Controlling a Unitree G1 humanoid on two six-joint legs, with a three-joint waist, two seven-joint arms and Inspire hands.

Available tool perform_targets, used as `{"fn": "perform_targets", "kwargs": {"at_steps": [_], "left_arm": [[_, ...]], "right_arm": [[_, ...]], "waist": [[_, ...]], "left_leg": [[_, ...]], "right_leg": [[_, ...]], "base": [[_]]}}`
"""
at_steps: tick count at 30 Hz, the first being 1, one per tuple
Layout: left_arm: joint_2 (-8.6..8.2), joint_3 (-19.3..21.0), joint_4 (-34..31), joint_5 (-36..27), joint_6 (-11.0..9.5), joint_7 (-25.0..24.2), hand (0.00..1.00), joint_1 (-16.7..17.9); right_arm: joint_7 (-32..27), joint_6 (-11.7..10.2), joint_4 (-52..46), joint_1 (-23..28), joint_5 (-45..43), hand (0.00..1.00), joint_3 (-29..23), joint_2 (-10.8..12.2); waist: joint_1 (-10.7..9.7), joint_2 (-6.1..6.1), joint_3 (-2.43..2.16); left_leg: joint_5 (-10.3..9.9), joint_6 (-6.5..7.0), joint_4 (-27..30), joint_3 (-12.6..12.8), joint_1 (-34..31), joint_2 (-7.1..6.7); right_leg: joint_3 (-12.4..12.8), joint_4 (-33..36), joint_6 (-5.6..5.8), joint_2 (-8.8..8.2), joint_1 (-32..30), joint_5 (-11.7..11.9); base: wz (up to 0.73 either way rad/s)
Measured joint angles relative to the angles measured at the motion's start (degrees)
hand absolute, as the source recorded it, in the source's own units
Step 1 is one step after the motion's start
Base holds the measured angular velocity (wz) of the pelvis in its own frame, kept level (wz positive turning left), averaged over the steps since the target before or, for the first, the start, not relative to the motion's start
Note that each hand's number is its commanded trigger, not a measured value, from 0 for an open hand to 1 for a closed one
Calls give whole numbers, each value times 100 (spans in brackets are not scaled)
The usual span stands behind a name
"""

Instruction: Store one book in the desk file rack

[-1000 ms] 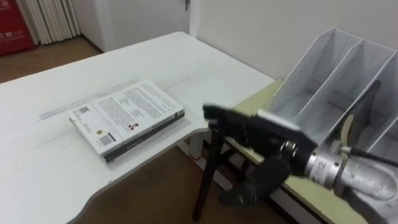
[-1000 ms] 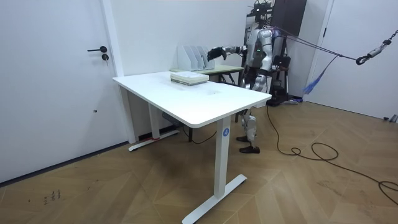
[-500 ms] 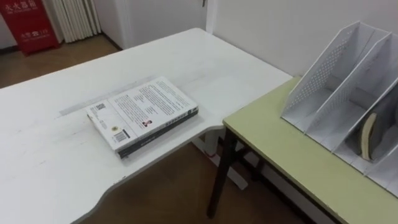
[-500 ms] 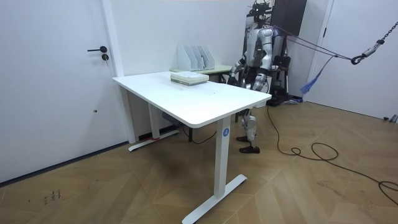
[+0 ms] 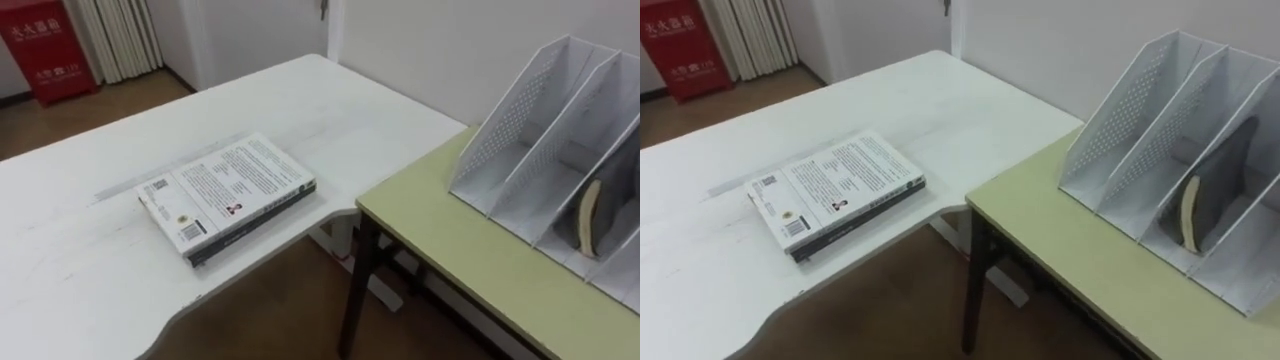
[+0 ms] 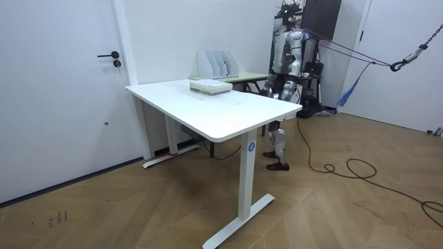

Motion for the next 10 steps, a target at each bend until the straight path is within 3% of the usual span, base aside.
{"fn": "perform_targets", "kwargs": {"at_steps": [4,10], "left_arm": [[-84,147,-2,333,-4,40,0,1],[-91,233,-4,450,-5,73,0,38]], "right_arm": [[-297,-20,26,55,115,0,-115,26],[-506,30,194,117,89,0,-229,66]], "waist": [[-98,64,-13],[-133,46,-8]], "left_leg": [[1,0,-17,31,50,0],[1,1,-79,64,178,-2]], "right_leg": [[63,6,-1,8,16,-15],[130,18,9,4,40,-69]], "base": [[-5],[-2]]}}
